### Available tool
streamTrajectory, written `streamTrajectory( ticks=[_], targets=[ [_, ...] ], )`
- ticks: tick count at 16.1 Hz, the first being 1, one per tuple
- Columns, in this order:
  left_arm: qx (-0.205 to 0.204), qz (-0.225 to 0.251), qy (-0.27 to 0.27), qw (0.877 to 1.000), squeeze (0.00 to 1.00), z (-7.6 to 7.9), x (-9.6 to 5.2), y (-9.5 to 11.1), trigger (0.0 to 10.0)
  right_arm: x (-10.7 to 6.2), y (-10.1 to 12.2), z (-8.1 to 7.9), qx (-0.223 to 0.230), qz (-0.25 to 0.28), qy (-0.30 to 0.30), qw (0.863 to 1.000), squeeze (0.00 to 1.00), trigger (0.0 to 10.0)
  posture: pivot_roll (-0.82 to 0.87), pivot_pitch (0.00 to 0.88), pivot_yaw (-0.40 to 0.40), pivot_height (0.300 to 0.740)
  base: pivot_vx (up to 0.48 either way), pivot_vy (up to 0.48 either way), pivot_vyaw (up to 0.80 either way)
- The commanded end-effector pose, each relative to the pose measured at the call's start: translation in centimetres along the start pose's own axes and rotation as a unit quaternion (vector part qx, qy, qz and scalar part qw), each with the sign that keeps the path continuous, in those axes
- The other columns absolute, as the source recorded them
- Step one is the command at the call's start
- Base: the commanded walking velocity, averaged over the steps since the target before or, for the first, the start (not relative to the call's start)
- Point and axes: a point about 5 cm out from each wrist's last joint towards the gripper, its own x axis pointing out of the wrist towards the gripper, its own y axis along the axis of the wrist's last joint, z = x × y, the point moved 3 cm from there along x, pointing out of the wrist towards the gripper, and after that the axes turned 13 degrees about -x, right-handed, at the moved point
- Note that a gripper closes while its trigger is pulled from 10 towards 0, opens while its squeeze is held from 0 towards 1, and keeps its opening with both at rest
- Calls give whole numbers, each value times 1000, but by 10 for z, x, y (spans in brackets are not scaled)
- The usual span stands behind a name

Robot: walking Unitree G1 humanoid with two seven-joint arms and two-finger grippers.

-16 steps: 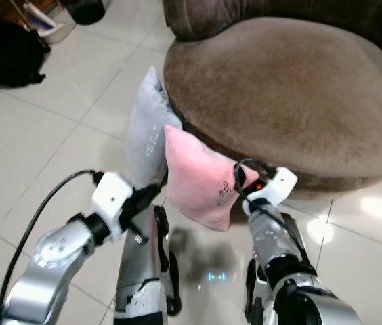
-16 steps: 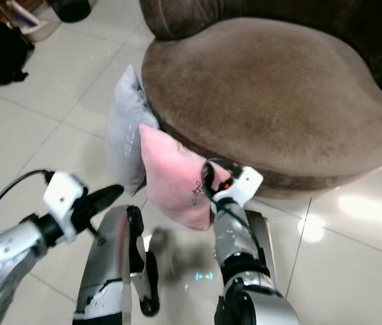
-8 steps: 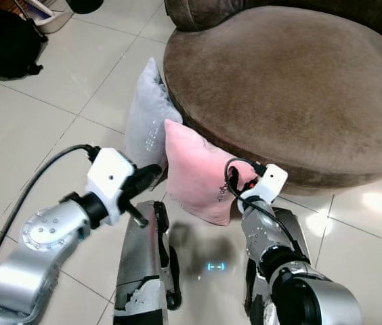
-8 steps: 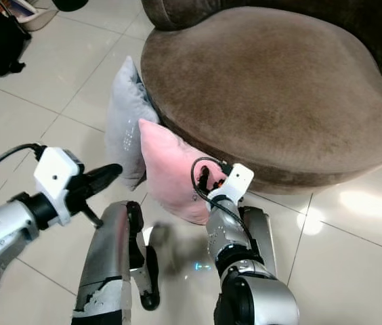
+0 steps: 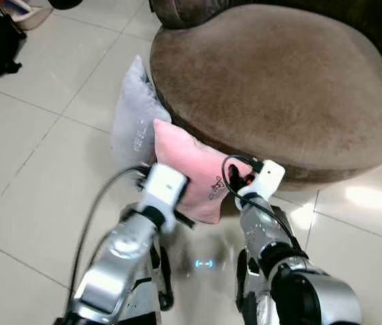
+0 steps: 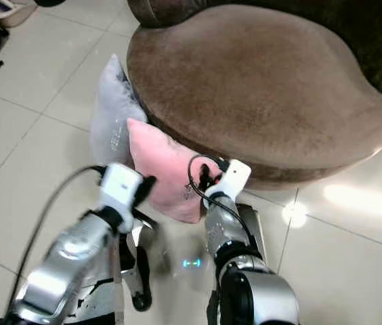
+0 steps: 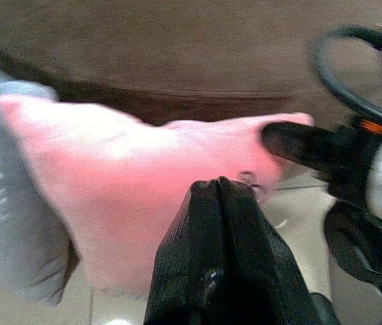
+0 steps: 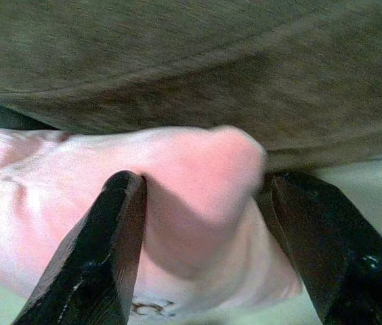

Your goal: Move the pillow to the sofa from floor

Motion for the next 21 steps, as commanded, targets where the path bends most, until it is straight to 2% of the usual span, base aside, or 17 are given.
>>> streamTrajectory(
  ticks=[1, 2, 3, 6, 7, 8, 9, 10, 12, 14, 15, 16, 17, 19, 20, 21],
  targets=[
    [10, -16, -49, 999, 0, 20, 1, -12, 10000, 0, -4, -15, -9, -13, 28, 999, 0, 0, 197, 246, 10, 510, 0, 0, 0],
    [15, -17, -66, 998, 0, 28, 4, -14, 10000, 1, -2, -15, -10, -13, 30, 999, 0, 0, 196, 244, 4, 510, 0, 0, 0],
    [-1, -8, -64, 998, 0, 38, 14, -14, 10000, 3, 1, -14, -16, -12, 36, 999, 0, 0, 200, 238, -16, 510, 0, 0, 0],
    [-20, -16, -29, 999, 0, 52, 29, -22, 10000, 3, 3, -13, -18, -12, 41, 999, 0, 0, 196, 225, -26, 510, 0, 0, 0],
    [-24, -13, -19, 999, 0, 17, 10, -20, 10000, 4, 3, -13, -20, -13, 44, 999, 0, 0, 193, 223, -25, 510, 0, 0, 0],
    [-13, -16, -9, 1000, 0, -66, -48, -10, 10000, 3, 1, -13, -21, -18, 46, 999, 0, 0, 191, 222, -25, 510, 0, 0, 0],
    [-13, -16, -9, 1000, 0, -66, -48, -10, 10000, 3, 1, -13, -21, -18, 46, 999, 0, 0, 191, 222, -25, 510, 0, 0, 0],
    [1, -32, -12, 999, 0, -87, -69, -6, 10000, 2, -6, -12, -25, -33, 46, 998, 0, 0, 192, 224, -22, 510, 0, 0, 0],
    [14, -52, -26, 998, 0, -83, -71, -11, 10000, -2, -16, -8, -28, -50, 39, 998, 0, 0, 197, 233, -17, 510, 0, 0, 0],
    [20, -47, -23, 998, 0, -83, -71, -10, 10000, -2, -16, -8, -26, -48, 38, 998, 0, 0, 196, 238, -11, 510, 0, 0, 0],
    [17, 4, -15, 1000, 0, -86, -72, 7, 10000, -2, -14, -9, -31, -41, 41, 998, 0, 10000, 185, 239, -11, 510, 0, 0, 0],
    [13, 19, -15, 1000, 0, -88, -73, 14, 10000, -2, -13, -9, -32, -40, 43, 998, 0, 10000, 185, 239, -11, 510, 0, 0, 0],
    [14, 22, -37, 999, 0, -85, -72, 18, 10000, -2, -14, -9, -42, -41, 49, 997, 0, 10000, 187, 238, -18, 510, 0, 0, 0],
    [19, 9, -59, 998, 0, -80, -68, 15, 10000, -2, -15, -7, -49, -45, 47, 997, 0, 10000, 185, 250, -19, 510, 0, 0, 0],
    [19, 2, -67, 998, 0, -77, -67, 12, 10000, -3, -16, -6, -30, -44, 45, 998, 1000, 10000, 192, 251, -15, 510, 0, 0, 0],
    [17, 0, -71, 997, 0, -75, -68, 12, 10000, -3, -16, -6, -19, -42, 44, 998, 1000, 10000, 197, 254, -15, 510, 0, 0, 0]
  ],
)
